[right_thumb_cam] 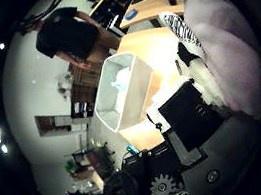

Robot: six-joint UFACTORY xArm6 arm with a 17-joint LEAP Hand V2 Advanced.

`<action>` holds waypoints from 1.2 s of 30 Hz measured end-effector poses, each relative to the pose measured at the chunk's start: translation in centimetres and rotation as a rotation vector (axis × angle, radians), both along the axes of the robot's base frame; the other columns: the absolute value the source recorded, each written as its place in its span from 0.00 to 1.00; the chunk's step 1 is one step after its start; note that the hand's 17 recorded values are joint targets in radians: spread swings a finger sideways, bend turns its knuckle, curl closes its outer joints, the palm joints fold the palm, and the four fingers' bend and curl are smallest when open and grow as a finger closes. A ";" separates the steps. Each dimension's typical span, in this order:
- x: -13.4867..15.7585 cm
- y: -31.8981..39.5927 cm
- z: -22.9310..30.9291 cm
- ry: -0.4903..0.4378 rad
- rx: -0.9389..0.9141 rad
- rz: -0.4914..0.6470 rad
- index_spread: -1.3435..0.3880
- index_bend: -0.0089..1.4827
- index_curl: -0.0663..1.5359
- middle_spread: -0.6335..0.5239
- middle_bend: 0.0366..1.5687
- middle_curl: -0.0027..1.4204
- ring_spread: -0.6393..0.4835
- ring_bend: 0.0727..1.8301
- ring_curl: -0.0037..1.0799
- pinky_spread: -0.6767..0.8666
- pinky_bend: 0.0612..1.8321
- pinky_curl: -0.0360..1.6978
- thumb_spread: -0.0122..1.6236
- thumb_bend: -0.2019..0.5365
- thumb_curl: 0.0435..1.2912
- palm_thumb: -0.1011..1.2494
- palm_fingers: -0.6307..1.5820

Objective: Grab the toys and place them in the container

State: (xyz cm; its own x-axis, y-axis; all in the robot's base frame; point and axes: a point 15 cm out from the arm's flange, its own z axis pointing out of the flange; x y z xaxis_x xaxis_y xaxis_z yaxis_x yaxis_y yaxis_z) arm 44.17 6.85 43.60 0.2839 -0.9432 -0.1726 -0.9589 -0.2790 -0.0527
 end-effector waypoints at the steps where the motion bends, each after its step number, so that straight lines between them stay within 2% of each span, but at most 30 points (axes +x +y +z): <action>1: -0.3 1.3 0.2 -0.002 0.000 0.016 0.46 0.14 0.44 0.18 0.27 0.47 0.19 0.55 0.40 0.02 0.57 0.18 0.56 0.25 0.35 0.97 0.80; 14: -6.8 17.4 0.7 0.008 0.002 0.261 0.46 0.14 0.46 0.19 0.26 0.49 0.20 0.55 0.41 0.03 0.56 0.19 0.58 0.25 0.35 0.95 0.80; 19: -8.9 21.6 0.3 0.006 0.005 0.318 0.46 0.13 0.46 0.19 0.26 0.49 0.20 0.55 0.42 0.03 0.56 0.19 0.59 0.25 0.34 0.94 0.79; 29: -9.7 24.6 -3.9 0.029 -0.006 0.355 0.45 0.13 0.47 0.19 0.26 0.50 0.20 0.55 0.42 0.03 0.55 0.19 0.62 0.25 0.33 0.93 0.79; 36: -10.1 24.8 -3.4 0.017 0.000 0.363 0.45 0.13 0.48 0.19 0.26 0.51 0.21 0.55 0.42 0.04 0.55 0.20 0.63 0.25 0.32 0.91 0.79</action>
